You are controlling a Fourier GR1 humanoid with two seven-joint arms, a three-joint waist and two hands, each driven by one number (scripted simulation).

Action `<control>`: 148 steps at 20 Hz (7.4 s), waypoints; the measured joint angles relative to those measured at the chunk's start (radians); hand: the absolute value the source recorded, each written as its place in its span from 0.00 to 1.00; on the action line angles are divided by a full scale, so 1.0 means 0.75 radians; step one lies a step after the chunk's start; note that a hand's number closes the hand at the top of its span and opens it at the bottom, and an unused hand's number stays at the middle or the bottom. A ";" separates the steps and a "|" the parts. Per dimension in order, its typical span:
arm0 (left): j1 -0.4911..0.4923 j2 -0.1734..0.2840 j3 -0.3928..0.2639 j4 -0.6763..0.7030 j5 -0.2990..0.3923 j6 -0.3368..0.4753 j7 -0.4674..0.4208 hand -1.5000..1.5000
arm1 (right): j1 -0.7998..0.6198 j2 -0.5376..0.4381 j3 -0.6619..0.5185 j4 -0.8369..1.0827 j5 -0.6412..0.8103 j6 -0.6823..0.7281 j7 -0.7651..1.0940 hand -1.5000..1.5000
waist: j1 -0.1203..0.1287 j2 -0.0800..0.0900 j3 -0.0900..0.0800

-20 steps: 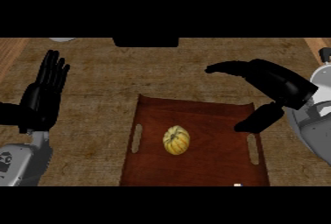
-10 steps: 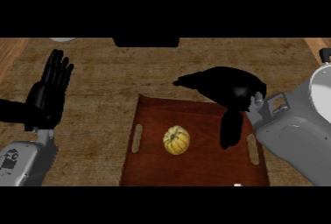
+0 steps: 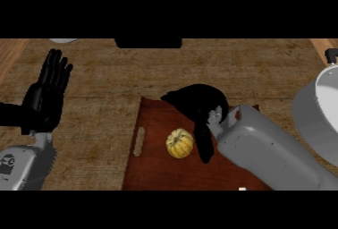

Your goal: Pick the squash from the tray and place it in the pot

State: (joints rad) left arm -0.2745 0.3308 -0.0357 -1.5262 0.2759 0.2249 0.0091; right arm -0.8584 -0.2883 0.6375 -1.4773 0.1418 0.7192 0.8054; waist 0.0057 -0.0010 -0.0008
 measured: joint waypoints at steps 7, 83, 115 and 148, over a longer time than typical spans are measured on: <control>-0.005 -0.037 0.015 0.010 -0.033 -0.008 -0.002 0.50 | 0.123 0.075 0.011 -0.001 0.091 0.026 0.007 0.00 | -0.006 0.000 0.001; 0.046 -0.140 0.182 -0.054 -0.166 -0.125 0.059 0.50 | 1.283 -0.223 0.056 -1.259 1.617 -1.059 -0.156 1.00 | -0.058 -0.009 0.004; -0.034 -0.164 0.162 -0.009 -0.175 -0.154 0.067 0.50 | 1.142 -0.683 -1.281 0.207 0.295 -1.233 -1.512 1.00 | 0.010 0.008 0.004; 0.004 -0.190 0.170 -0.041 -0.192 -0.169 0.064 0.50 | 0.523 -0.830 -1.605 1.428 -0.179 -0.457 -1.965 0.00 | 0.012 0.009 0.004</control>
State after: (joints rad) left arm -0.2715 0.1881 0.0922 -1.5570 0.1318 0.0984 0.0569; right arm -0.4663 -0.9110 -0.5662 -0.4067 0.0072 0.3762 -0.6687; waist 0.0145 0.0057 0.0023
